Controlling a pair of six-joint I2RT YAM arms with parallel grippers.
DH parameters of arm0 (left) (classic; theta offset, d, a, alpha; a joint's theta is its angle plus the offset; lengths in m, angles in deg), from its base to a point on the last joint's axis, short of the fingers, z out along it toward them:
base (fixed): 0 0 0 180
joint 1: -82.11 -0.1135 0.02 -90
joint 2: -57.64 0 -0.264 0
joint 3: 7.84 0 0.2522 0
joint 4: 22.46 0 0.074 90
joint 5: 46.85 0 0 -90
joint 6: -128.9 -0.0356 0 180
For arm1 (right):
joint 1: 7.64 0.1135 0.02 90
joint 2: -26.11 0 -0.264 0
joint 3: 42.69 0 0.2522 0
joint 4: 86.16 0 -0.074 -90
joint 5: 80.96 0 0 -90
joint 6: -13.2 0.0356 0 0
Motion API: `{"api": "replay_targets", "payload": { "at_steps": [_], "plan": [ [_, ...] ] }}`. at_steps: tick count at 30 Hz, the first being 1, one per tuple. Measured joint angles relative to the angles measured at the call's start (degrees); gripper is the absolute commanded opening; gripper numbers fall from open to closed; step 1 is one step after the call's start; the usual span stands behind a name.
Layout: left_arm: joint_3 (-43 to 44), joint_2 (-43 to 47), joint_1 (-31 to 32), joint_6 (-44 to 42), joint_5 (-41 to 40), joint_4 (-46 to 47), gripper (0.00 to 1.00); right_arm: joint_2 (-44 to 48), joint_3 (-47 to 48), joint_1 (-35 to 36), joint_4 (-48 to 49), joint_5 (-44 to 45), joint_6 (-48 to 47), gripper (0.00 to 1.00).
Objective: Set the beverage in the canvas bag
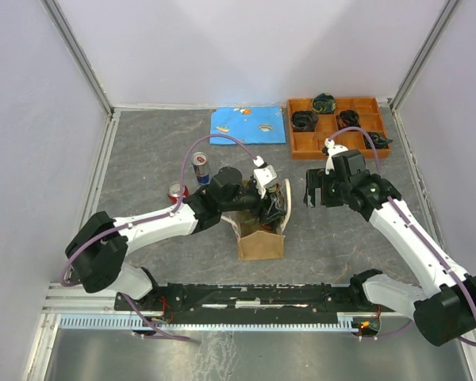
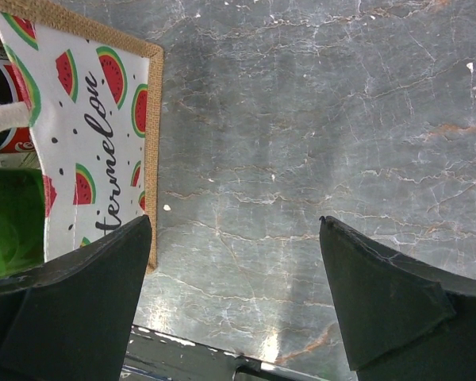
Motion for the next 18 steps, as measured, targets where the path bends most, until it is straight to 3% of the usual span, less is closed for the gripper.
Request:
{"api": "replay_targets", "payload": {
  "at_steps": [18],
  "plan": [
    [-2.9, -5.4, 2.4, -7.4, -6.3, 12.7, 0.03, 2.4, -1.7, 0.0, -1.7, 0.0, 0.0, 0.95]
  ]
}}
